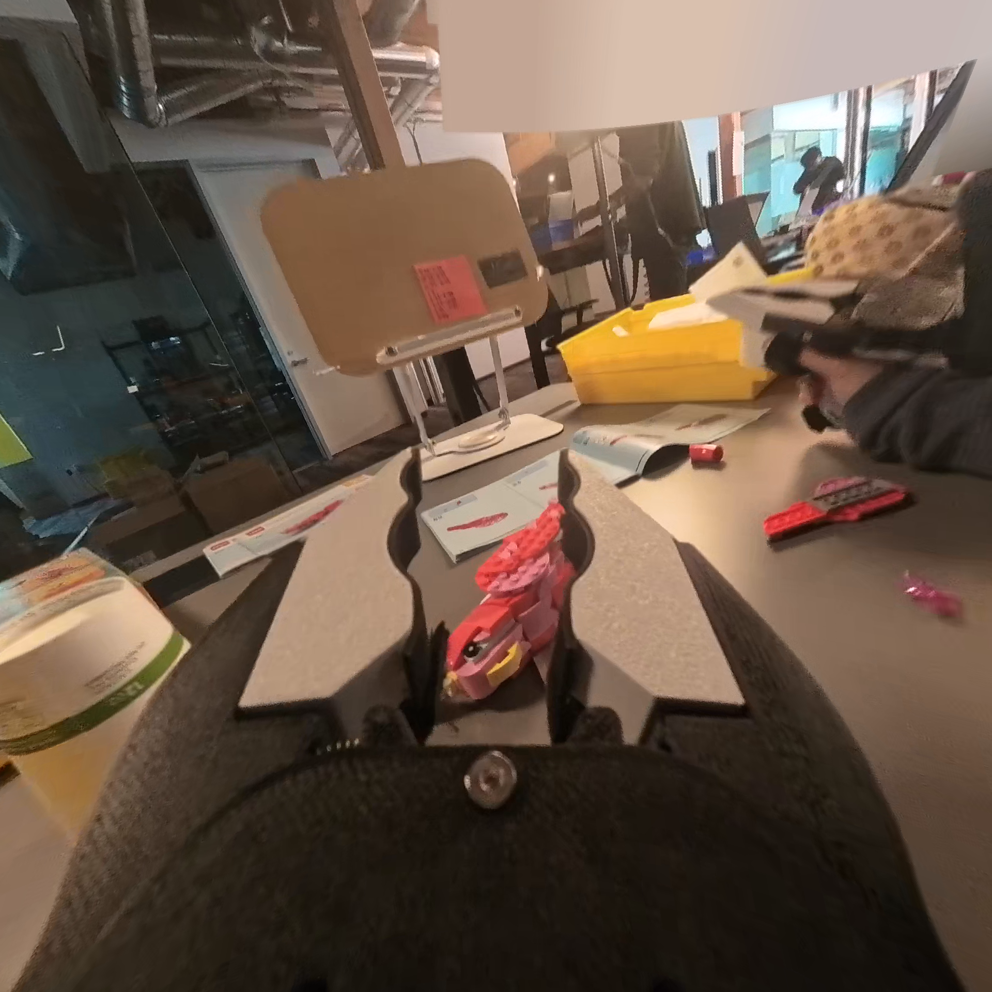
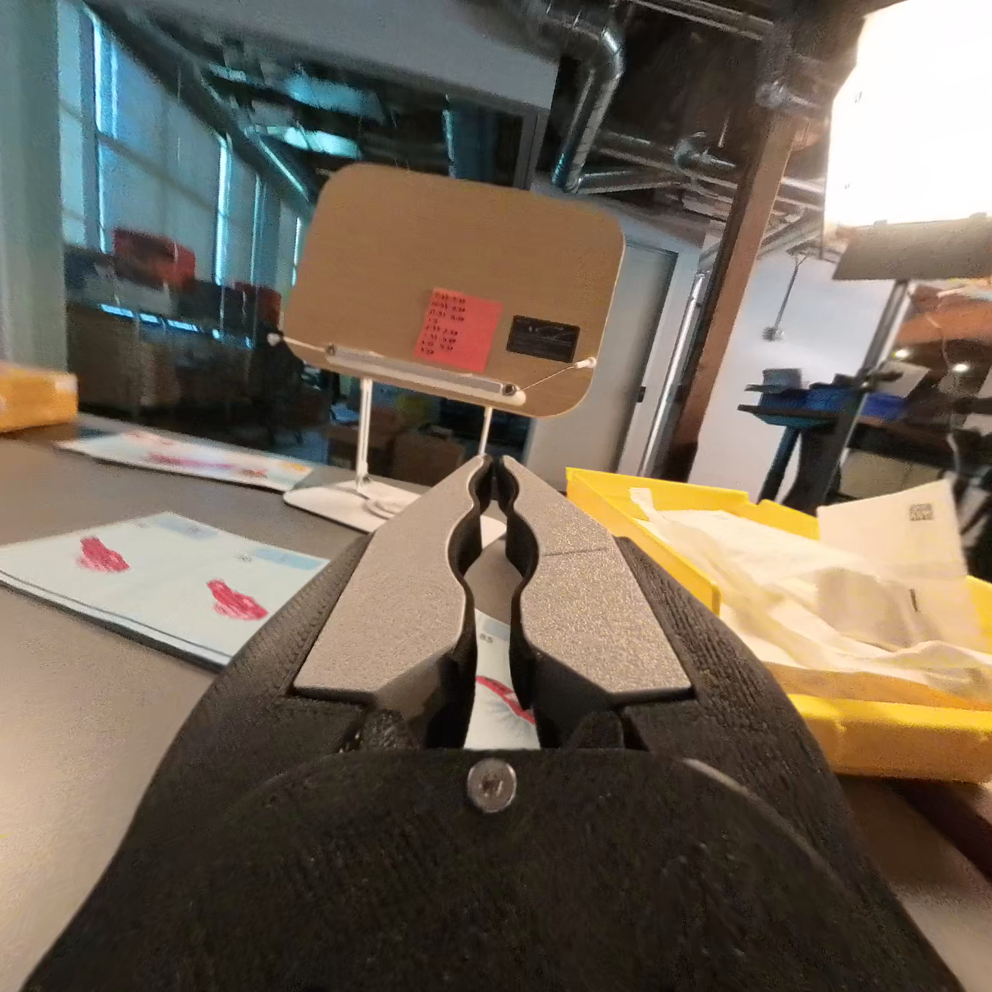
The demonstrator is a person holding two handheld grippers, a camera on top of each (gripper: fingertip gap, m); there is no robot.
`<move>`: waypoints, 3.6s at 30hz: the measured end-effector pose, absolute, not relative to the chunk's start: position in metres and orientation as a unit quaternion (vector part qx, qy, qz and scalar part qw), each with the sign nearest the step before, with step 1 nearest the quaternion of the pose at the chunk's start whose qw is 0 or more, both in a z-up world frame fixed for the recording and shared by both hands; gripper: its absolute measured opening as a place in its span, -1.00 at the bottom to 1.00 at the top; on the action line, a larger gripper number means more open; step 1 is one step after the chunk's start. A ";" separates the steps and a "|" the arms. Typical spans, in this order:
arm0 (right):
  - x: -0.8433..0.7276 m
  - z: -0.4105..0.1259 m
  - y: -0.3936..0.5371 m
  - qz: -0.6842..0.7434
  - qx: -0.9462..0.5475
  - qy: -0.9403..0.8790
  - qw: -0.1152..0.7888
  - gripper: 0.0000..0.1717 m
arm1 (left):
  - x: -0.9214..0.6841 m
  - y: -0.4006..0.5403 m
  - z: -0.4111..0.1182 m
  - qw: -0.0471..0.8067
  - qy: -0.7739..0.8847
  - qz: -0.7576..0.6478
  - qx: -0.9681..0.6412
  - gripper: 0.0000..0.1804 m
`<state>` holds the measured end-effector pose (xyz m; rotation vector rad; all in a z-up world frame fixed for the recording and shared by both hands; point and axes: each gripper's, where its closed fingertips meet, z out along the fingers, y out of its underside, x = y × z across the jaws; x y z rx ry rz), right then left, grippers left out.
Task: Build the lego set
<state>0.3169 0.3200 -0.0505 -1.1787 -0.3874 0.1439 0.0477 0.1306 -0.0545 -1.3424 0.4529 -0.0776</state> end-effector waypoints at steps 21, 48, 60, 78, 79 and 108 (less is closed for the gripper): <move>0.315 -0.064 0.327 0.019 -0.589 -0.187 0.786 -1.00 | -0.264 -0.046 -0.086 0.347 -0.089 0.036 -0.933 -0.65; 0.316 -0.069 0.327 0.013 -0.603 -0.179 0.777 -1.00 | -0.273 -0.029 -0.181 0.191 -0.006 0.078 -0.978 -0.70; 0.314 -0.068 0.326 0.028 -0.601 -0.180 0.778 -1.00 | -0.294 -0.021 -0.177 0.231 -0.008 0.144 -0.962 -1.00; 0.315 -0.067 0.325 0.053 -0.599 -0.173 0.780 -1.00 | -0.288 -0.037 -0.182 0.193 -0.081 0.053 -0.977 -0.67; 0.315 -0.067 0.325 0.054 -0.599 -0.172 0.780 -1.00 | -0.288 -0.036 -0.182 0.195 -0.082 0.050 -0.976 -0.67; 0.320 -0.065 0.325 0.077 -0.600 -0.155 0.781 -1.00 | -0.269 -0.008 -0.180 0.252 0.033 0.045 -0.966 -0.37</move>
